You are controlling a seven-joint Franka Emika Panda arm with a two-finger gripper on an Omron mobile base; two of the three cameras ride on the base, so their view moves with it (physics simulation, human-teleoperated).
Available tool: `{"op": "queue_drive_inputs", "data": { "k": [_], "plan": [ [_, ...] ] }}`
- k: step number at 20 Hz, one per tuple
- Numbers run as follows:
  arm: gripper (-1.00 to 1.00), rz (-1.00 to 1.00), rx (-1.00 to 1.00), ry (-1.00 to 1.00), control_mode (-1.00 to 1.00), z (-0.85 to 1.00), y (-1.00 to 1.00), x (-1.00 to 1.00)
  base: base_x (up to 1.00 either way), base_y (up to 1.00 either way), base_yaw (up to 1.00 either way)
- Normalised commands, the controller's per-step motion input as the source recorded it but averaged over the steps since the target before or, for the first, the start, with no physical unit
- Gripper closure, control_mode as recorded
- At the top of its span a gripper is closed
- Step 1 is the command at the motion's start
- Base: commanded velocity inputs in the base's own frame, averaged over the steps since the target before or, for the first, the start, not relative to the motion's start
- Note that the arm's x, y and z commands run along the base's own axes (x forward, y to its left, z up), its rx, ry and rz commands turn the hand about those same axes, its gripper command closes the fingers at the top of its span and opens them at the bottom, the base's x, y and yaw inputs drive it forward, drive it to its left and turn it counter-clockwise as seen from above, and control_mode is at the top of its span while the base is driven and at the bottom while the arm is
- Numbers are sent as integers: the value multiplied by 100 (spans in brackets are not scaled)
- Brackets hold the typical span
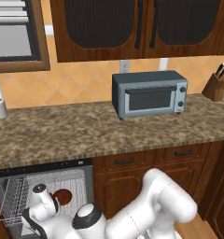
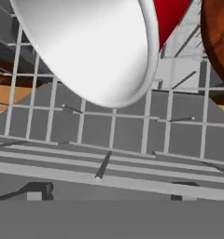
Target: Pick up the cup and bowl from the counter, place them in the dishwasher, and close the dishwasher door.
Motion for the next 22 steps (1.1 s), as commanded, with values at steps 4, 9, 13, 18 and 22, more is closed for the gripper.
{"op": "queue_drive_inputs", "data": {
  "k": [4, 9, 13, 18, 22],
  "plan": [
    [-100, -5, 0, 0, -100, 0, 0, 97, 0, 0, 0],
    [-100, -2, 0, -1, -100, -1, -14, 100, 0, 0, 0],
    [-100, -2, 0, 0, -100, -3, -8, 95, 0, 0, 0],
    [-100, -7, -2, -6, -100, -1, 34, 17, 0, 0, 0],
    [-100, 0, -9, -1, -100, 5, 70, -43, 0, 0, 0]
  ]
}}
